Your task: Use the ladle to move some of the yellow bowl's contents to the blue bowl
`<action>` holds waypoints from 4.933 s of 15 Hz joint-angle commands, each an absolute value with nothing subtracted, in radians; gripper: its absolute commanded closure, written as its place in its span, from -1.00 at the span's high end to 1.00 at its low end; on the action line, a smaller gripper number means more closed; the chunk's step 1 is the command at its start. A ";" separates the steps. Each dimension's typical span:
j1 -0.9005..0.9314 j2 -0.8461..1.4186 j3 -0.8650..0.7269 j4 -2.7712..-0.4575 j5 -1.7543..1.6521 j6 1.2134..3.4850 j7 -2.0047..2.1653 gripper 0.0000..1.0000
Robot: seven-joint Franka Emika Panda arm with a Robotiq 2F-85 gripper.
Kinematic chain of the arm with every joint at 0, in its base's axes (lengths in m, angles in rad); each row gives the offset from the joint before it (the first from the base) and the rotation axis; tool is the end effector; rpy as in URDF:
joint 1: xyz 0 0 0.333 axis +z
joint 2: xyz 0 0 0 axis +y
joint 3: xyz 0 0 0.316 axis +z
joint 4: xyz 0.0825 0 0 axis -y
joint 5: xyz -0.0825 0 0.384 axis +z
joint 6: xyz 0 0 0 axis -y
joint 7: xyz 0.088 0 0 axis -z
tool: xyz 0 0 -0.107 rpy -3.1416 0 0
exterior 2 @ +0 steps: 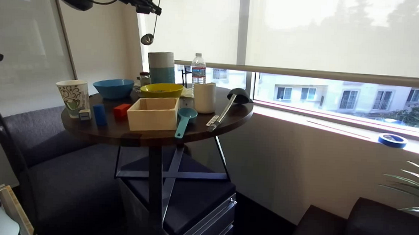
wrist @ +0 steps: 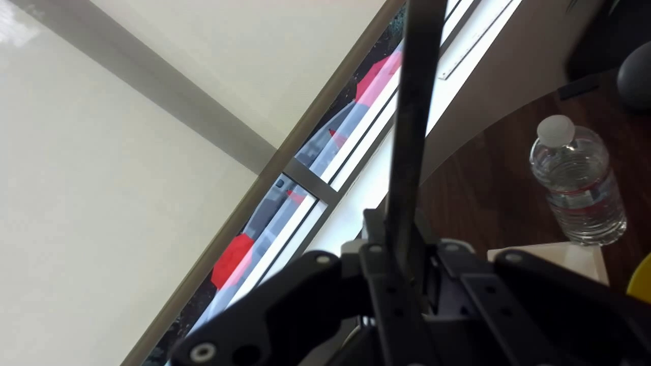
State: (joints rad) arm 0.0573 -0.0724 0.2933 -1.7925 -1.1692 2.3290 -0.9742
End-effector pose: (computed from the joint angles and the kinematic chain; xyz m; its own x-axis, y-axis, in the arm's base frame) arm 0.5549 0.1927 0.6500 0.0638 0.7311 -0.6793 0.5544 0.5400 0.6332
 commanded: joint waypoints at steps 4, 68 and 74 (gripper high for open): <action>0.129 0.065 0.233 -1.632 -1.211 2.256 -1.135 -0.93; 0.242 -0.303 0.201 -2.051 -0.359 2.540 -1.424 1.00; 0.268 -0.443 0.209 -2.159 -0.346 2.453 -1.384 1.00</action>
State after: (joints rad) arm 0.2543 -0.3581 0.2115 -2.0914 -0.3502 2.4924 -1.3976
